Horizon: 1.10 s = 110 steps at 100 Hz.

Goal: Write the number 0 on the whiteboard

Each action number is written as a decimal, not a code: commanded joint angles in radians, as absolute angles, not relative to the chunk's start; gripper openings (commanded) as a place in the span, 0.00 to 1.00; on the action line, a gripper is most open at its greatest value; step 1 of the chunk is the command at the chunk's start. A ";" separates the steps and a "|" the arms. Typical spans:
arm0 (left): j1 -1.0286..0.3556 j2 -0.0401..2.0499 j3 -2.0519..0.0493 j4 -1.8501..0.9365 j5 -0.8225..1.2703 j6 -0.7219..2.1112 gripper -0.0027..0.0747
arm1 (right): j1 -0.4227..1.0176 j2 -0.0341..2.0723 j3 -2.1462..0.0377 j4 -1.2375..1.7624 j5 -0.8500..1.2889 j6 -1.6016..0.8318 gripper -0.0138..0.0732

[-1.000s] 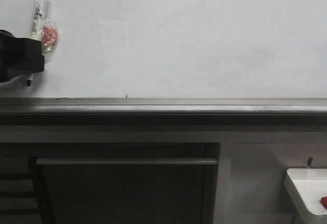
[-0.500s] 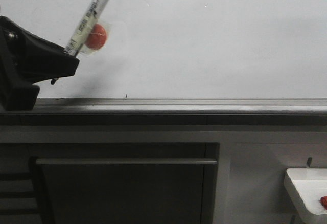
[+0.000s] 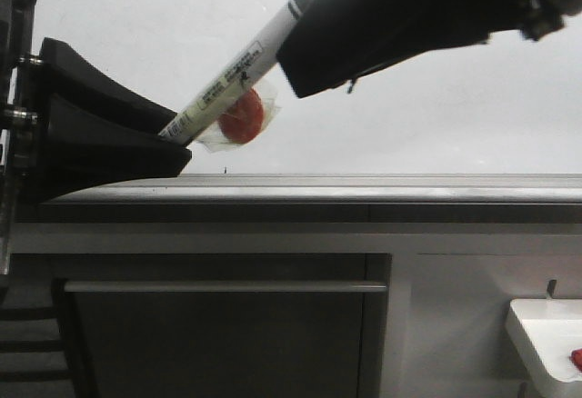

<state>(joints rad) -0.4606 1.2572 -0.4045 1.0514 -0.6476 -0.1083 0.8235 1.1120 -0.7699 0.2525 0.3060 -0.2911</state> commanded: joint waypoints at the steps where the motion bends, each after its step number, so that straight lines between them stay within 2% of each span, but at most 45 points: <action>1: -0.465 1.232 -0.432 1.043 -0.728 -0.117 0.01 | 0.825 1.133 -0.833 0.253 0.219 -0.310 0.54; 55: -0.465 1.232 -0.432 1.039 -0.742 -0.117 0.01 | 0.873 1.158 -0.869 0.253 0.227 -0.310 0.52; 60: -0.465 1.232 -0.432 1.036 -0.744 -0.117 0.01 | 0.873 1.158 -0.869 0.253 0.232 -0.310 0.47; 65: -0.465 1.232 -0.432 1.021 -0.751 -0.117 0.01 | 0.873 1.158 -0.869 0.253 0.239 -0.310 0.37; 71: -0.465 1.232 -0.432 0.992 -0.756 -0.117 0.02 | 0.873 1.158 -0.869 0.253 0.253 -0.310 0.19; 75: -0.465 1.232 -0.432 0.982 -0.761 -0.115 0.05 | 0.873 1.158 -0.869 0.253 0.259 -0.310 0.07; 81: -0.465 1.232 -0.432 0.979 -0.787 -0.115 0.15 | 0.871 1.158 -0.869 0.253 0.264 -0.310 0.08; 93: -0.465 1.230 -0.432 0.933 -0.845 -0.115 0.46 | 0.871 1.158 -0.869 0.253 0.262 -0.310 0.08; 98: -0.465 1.227 -0.432 0.902 -0.848 -0.106 0.55 | 0.871 1.158 -0.869 0.253 0.257 -0.310 0.08; 105: -0.465 1.218 -0.432 0.880 -0.844 -0.106 0.62 | 0.871 1.158 -0.869 0.253 0.246 -0.310 0.08; 110: -0.465 1.206 -0.432 0.883 -0.842 -0.106 0.62 | 0.871 1.158 -0.869 0.253 0.229 -0.310 0.08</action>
